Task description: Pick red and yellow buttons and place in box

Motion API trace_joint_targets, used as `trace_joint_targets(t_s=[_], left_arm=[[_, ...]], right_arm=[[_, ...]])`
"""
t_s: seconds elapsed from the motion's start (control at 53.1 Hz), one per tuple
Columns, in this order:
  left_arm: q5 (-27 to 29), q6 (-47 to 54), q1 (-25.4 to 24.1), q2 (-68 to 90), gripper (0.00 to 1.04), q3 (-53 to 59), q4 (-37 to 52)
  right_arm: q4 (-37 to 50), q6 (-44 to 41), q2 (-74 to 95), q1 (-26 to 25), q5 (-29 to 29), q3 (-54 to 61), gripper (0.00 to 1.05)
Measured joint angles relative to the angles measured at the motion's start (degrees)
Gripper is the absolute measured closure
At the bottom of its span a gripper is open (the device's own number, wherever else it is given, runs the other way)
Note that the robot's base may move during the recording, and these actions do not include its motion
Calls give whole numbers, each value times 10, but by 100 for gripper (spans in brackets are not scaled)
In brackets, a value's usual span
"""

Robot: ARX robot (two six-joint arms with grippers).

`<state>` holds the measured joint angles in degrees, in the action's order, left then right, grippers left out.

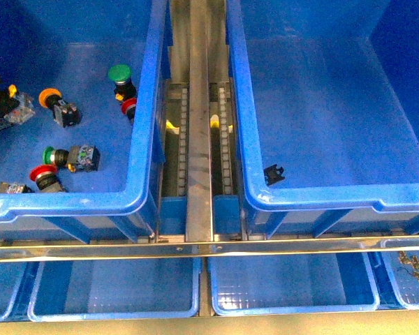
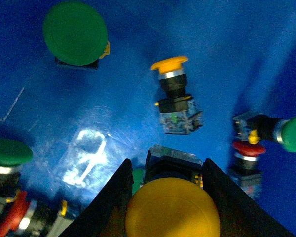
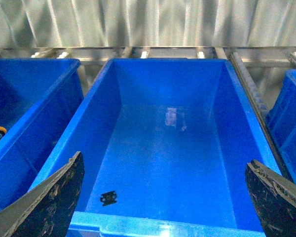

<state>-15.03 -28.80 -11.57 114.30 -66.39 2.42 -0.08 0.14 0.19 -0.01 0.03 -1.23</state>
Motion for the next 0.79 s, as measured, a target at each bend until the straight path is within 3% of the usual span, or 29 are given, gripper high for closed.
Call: trace_joint_targets(t_s=[0.188,0.32,0.509,0.792], left_arm=[[-79,-103,-12,-46,71,18,-38],[-121,-156,7,-75,71,29,-46],[-166,-225,86,-145,71,44,-47],[-166,-295,208,-171,71,65,-22]], right_arm=[[0,0,0,0,0,0,7],[0,0,0,0,0,0,7],[0,0,0,0,0,0,7],[0,0,0,0,0,0,7]])
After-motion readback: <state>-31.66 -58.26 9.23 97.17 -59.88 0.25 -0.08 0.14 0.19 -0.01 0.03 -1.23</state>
